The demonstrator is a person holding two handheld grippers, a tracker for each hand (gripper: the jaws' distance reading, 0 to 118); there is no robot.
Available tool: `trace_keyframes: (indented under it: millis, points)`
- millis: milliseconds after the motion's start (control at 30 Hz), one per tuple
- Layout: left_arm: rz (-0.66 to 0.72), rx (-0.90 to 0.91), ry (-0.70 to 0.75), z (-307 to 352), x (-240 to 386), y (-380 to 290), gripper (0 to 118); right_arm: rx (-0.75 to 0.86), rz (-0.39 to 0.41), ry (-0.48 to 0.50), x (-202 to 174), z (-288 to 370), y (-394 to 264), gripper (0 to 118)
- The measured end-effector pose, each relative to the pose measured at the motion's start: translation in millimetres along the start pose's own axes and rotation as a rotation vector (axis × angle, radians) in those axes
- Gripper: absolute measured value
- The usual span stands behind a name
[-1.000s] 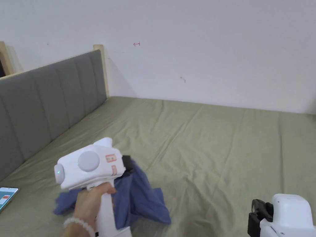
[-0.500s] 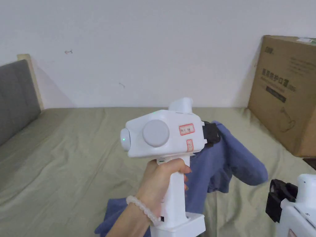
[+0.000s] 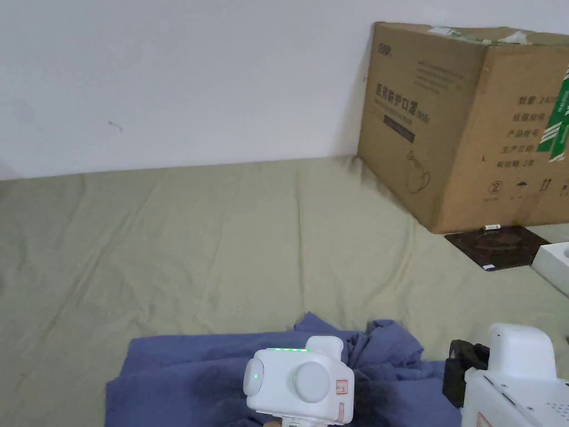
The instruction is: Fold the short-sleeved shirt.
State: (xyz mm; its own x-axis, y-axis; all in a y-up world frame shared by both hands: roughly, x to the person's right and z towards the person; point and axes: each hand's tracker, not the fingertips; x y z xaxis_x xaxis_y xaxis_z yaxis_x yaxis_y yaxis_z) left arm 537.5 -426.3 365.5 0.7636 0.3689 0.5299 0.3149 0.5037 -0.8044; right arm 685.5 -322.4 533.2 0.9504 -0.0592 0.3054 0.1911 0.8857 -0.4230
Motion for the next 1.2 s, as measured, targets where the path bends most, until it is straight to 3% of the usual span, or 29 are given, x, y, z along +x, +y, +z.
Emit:
trace_keyframes:
  millis: [67, 100, 133, 267, 300, 333, 367, 433, 567, 700, 833, 867, 933, 967, 1100, 1200]
  points:
    - [-0.037, 0.022, 0.020, 13, -2, 9, 93, -0.006, -0.006, 0.015, -3, -2, 0, 0]
    - [-0.045, 0.041, 0.030, 21, -3, 13, 114, -0.006, -0.002, 0.021, -5, -3, 1, 0]
    - [-0.057, 0.075, 0.038, 32, -4, 16, 118, -0.005, 0.005, 0.026, -8, -3, 2, 0]
    - [-0.007, 0.168, 0.037, 87, -17, 17, 103, -0.002, 0.031, 0.056, -21, -4, 2, 0]
    - [0.009, 0.183, 0.025, 96, -24, 14, 84, -0.002, 0.034, 0.065, -24, -4, 1, 0]
    - [0.021, 0.190, 0.046, 103, -31, 9, 41, -0.005, 0.037, 0.074, -27, -4, 0, 0]
    - [0.036, 0.193, 0.093, 107, -38, 2, 9, -0.010, 0.042, 0.085, -31, -4, -2, 0]
    - [0.036, 0.181, 0.220, 101, -61, -13, 0, -0.024, 0.056, 0.102, -38, -7, -7, 0]
    - [0.146, 0.109, 0.194, 100, -101, -45, 0, -0.052, 0.081, 0.124, -48, -15, -15, 0]
    - [0.174, 0.121, 0.264, 108, -135, -46, 0, -0.081, 0.092, 0.137, -55, -27, -18, 0]
    - [0.178, 0.143, 0.350, 127, -174, -12, 18, -0.100, 0.101, 0.134, -57, -41, -18, 0]
    - [0.186, 0.150, 0.365, 130, -187, 0, 35, -0.107, 0.099, 0.134, -57, -45, -17, 0]
    - [0.221, 0.159, 0.409, 129, -215, 24, 82, -0.119, 0.091, 0.130, -57, -53, -17, 0]
    - [0.248, 0.164, 0.435, 128, -230, 38, 90, -0.129, 0.088, 0.130, -56, -57, -18, 0]
    - [0.270, 0.110, 0.536, 100, -270, 69, 90, -0.157, 0.082, 0.107, -50, -71, -21, 0]
    - [0.250, -0.041, 0.533, 60, -286, 64, 85, -0.184, 0.089, 0.082, -43, -80, -25, 0]
